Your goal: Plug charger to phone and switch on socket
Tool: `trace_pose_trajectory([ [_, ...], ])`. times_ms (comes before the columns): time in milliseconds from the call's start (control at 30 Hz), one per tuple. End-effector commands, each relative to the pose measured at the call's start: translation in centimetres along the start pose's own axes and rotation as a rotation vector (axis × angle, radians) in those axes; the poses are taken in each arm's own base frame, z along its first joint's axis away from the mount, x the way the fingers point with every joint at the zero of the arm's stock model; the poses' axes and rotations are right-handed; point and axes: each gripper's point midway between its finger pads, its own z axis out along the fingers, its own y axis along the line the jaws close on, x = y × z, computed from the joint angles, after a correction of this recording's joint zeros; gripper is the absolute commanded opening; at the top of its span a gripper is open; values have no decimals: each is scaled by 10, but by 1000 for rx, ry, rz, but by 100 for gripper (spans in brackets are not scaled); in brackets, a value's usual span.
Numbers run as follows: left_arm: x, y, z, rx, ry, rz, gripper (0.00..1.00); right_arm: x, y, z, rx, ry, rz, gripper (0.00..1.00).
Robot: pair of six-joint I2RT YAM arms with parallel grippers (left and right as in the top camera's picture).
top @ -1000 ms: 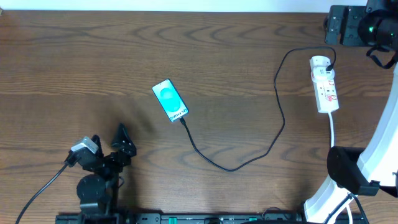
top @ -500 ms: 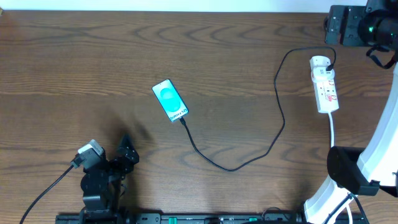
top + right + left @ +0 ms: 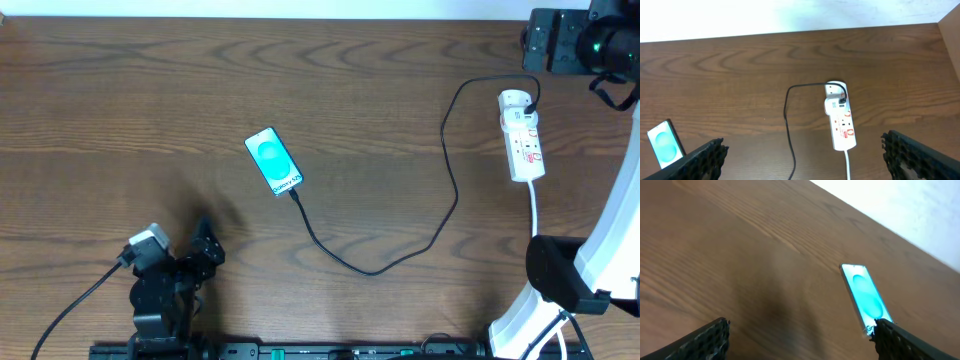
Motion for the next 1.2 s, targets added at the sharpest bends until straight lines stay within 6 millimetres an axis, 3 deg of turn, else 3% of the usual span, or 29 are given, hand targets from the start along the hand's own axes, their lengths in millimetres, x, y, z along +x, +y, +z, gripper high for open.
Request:
trace_pose_trajectory([
  [0,12,0,1,17,42,176,92,0,0,-6,5,-11,12,99],
  [300,14,-1,1,29,53,215,92,0,0,-6,5,-11,12,99],
  [600,14,-2,1,34,51,382,92,0,0,-6,5,-11,12,99],
  [1167,14,-1,1,34,52,388,92,0,0,-6,5,-11,12,99],
])
